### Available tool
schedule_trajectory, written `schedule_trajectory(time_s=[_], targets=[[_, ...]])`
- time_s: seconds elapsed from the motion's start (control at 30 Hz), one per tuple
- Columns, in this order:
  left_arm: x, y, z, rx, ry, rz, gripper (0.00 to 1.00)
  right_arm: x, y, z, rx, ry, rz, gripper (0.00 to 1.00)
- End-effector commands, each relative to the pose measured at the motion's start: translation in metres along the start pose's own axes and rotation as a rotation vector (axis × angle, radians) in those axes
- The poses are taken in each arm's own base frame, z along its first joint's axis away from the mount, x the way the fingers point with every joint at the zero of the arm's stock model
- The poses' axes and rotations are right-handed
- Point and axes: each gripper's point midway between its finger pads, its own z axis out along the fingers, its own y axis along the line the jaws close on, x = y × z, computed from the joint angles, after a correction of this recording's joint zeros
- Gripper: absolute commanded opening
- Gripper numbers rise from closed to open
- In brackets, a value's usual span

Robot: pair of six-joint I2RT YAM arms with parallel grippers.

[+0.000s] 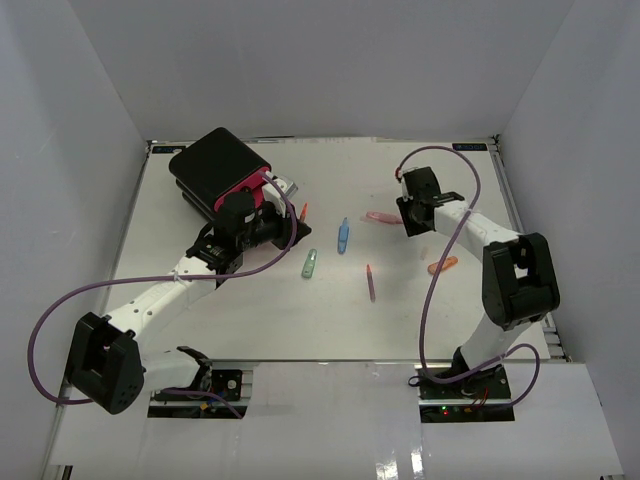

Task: Sort the stationery into containers
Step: Close the pen cap on the pen.

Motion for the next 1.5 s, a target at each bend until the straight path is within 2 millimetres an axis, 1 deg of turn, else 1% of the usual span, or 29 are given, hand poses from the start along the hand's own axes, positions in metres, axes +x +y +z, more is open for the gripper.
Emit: schedule_trajectory(time_s=[0.0, 0.03, 0.07, 0.1, 0.2, 0.33, 0.4, 0.53, 0.63, 0.73, 0.8, 0.87, 0.9, 0.97, 1.0, 1.03, 1.07, 1.1, 1.13, 1.2, 1.23, 1.27, 1.33, 1.4, 1.43, 1.47], targets=[[-0.009, -0.007, -0.004, 0.025, -0.018, 0.016, 0.23, 0.024, -0.016, -0.008, 0.129, 0.021, 0.274, 0.42], [-0.01, -0.007, -0.004, 0.024, -0.023, 0.016, 0.23, 0.031, -0.016, -0.008, 0.132, 0.034, 0.3, 0.42], [-0.011, -0.008, -0.005, 0.026, -0.024, 0.017, 0.23, 0.044, -0.014, -0.005, 0.133, 0.065, 0.32, 0.43], [-0.011, -0.008, -0.005, 0.025, -0.026, 0.017, 0.23, 0.05, -0.014, -0.004, 0.136, 0.076, 0.367, 0.42], [-0.011, -0.007, -0.006, 0.022, -0.027, 0.019, 0.23, 0.067, -0.01, 0.001, 0.131, 0.115, 0.421, 0.42], [-0.011, -0.007, -0.006, 0.022, -0.027, 0.019, 0.23, 0.082, -0.012, 0.009, 0.153, 0.161, 0.487, 0.42], [-0.011, -0.007, -0.006, 0.02, -0.026, 0.02, 0.23, 0.086, -0.013, 0.012, 0.164, 0.175, 0.503, 0.41], [-0.012, -0.007, -0.007, 0.017, -0.028, 0.022, 0.23, 0.087, -0.013, 0.017, 0.166, 0.174, 0.509, 0.39], [-0.012, -0.006, -0.007, 0.016, -0.028, 0.024, 0.23, 0.088, -0.014, 0.02, 0.169, 0.176, 0.499, 0.33], [-0.012, -0.006, -0.007, 0.016, -0.028, 0.025, 0.23, 0.089, -0.013, 0.022, 0.157, 0.18, 0.476, 0.31], [-0.011, -0.006, -0.007, 0.016, -0.027, 0.025, 0.23, 0.085, -0.012, 0.023, 0.133, 0.164, 0.428, 0.2], [-0.012, -0.006, -0.007, 0.016, -0.028, 0.025, 0.23, 0.083, -0.003, 0.023, 0.074, 0.153, 0.374, 0.13], [-0.011, -0.006, -0.006, 0.016, -0.027, 0.026, 0.23, 0.08, -0.002, 0.022, 0.05, 0.137, 0.306, 0.12], [-0.011, -0.006, -0.006, 0.017, -0.025, 0.026, 0.23, 0.078, 0.012, 0.02, 0.0, 0.131, 0.219, 0.12], [-0.011, -0.006, -0.006, 0.018, -0.024, 0.025, 0.23, 0.078, 0.014, 0.019, -0.016, 0.131, 0.143, 0.12], [-0.011, -0.006, -0.006, 0.017, -0.022, 0.029, 0.24, 0.079, 0.018, 0.017, -0.018, 0.138, 0.116, 0.12], [-0.011, -0.005, -0.006, 0.013, -0.023, 0.032, 0.24, 0.077, 0.028, 0.015, -0.037, 0.135, 0.044, 0.12], [-0.011, -0.004, -0.006, 0.006, -0.025, 0.034, 0.24, 0.076, 0.032, 0.014, -0.052, 0.135, -0.019, 0.12], [-0.012, -0.003, -0.006, 0.003, -0.027, 0.041, 0.24, 0.075, 0.048, 0.011, -0.085, 0.13, -0.087, 0.12], [-0.011, -0.002, -0.006, -0.002, -0.026, 0.043, 0.24, 0.075, 0.065, 0.008, -0.12, 0.13, -0.187, 0.13], [-0.01, -0.001, -0.005, -0.005, -0.022, 0.045, 0.24, 0.079, 0.073, 0.006, -0.155, 0.136, -0.281, 0.13], [-0.01, -0.001, -0.005, -0.007, -0.022, 0.046, 0.24, 0.083, 0.087, 0.005, -0.182, 0.14, -0.356, 0.13], [-0.01, 0.0, -0.005, -0.012, -0.021, 0.05, 0.25, 0.092, 0.1, 0.002, -0.225, 0.154, -0.463, 0.13], [-0.01, 0.001, -0.005, -0.013, -0.021, 0.053, 0.25, 0.098, 0.105, 0.001, -0.265, 0.16, -0.49, 0.14], [-0.01, 0.001, -0.005, -0.016, -0.022, 0.053, 0.25, 0.098, 0.106, 0.001, -0.27, 0.155, -0.509, 0.18], [-0.01, 0.001, -0.005, -0.018, -0.023, 0.054, 0.25, 0.099, 0.105, 0.001, -0.268, 0.155, -0.514, 0.19]])
